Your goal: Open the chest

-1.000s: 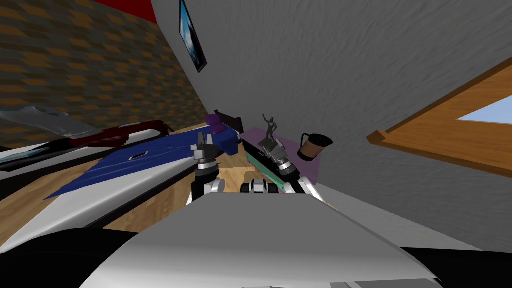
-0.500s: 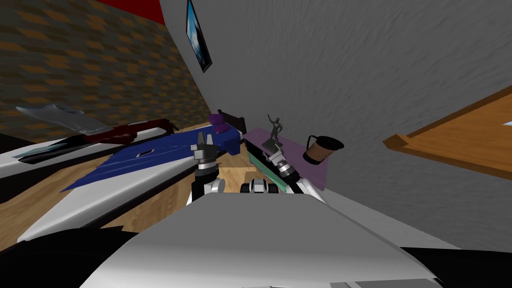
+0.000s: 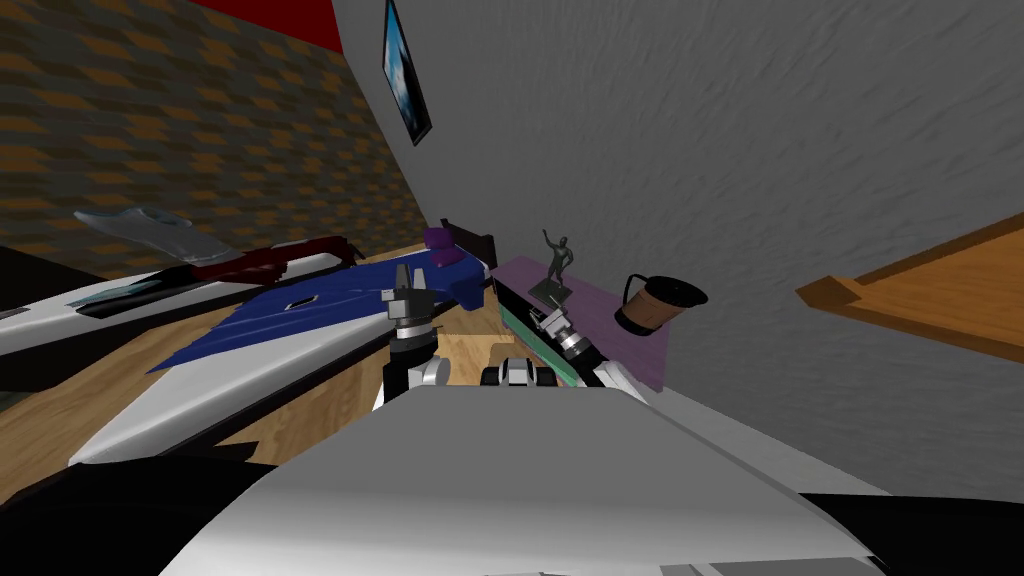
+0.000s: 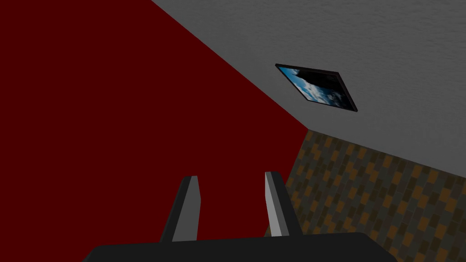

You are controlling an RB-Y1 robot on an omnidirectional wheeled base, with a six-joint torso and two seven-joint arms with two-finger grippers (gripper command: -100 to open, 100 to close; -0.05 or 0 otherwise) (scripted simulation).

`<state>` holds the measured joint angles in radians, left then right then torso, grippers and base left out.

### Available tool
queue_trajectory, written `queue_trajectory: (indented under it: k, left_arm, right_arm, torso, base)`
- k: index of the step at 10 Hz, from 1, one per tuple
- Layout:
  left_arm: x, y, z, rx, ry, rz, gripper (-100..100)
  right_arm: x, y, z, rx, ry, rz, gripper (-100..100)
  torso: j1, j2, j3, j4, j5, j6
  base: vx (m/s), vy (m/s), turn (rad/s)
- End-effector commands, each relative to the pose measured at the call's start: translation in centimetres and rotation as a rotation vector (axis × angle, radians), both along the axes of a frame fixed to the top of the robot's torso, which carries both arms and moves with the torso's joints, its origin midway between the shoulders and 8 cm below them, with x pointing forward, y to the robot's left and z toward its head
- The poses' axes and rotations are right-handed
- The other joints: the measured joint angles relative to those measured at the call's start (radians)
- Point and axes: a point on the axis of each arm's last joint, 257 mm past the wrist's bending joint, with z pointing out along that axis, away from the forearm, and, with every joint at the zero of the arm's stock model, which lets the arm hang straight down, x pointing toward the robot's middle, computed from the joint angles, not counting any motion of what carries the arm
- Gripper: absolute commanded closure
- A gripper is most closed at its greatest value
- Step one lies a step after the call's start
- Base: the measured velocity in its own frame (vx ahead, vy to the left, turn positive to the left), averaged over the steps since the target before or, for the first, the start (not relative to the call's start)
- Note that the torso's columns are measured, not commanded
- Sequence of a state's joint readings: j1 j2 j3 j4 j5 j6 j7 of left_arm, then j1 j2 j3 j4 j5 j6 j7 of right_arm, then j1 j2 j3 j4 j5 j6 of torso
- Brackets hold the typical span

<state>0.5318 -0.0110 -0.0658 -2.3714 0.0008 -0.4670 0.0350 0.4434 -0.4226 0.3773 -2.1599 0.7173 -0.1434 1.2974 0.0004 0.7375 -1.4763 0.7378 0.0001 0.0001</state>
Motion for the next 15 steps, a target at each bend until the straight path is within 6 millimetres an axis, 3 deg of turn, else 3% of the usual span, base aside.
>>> queue_trajectory:
  k: [1,7,15]
  left_arm:
    - [0.0,0.0,0.0,0.0,0.0,0.0,0]
    - [0.0,0.0,0.0,0.0,0.0,0.0,0]
    - [0.0,0.0,0.0,0.0,0.0,0.0,0]
  right_arm:
    - [-0.1,-1.1,-2.3,-0.136,0.003,-0.018,-100]
    - [-0.7,-4.4,-8.2,-0.464,0.016,-0.046,-100]
    - [-2.2,-11.0,-15.5,-0.912,0.031,-0.054,-100]
  torso:
    - [0.0,0.0,0.0,0.0,0.0,0.0]
    - [0.0,0.0,0.0,0.0,0.0,0.0]
    - [0.0,0.001,0.0,0.0,0.0,0.0]
  base:
    - [0.031,0.046,0.068]
    - [0.037,0.037,0.064]
    - [0.037,0.038,0.066]
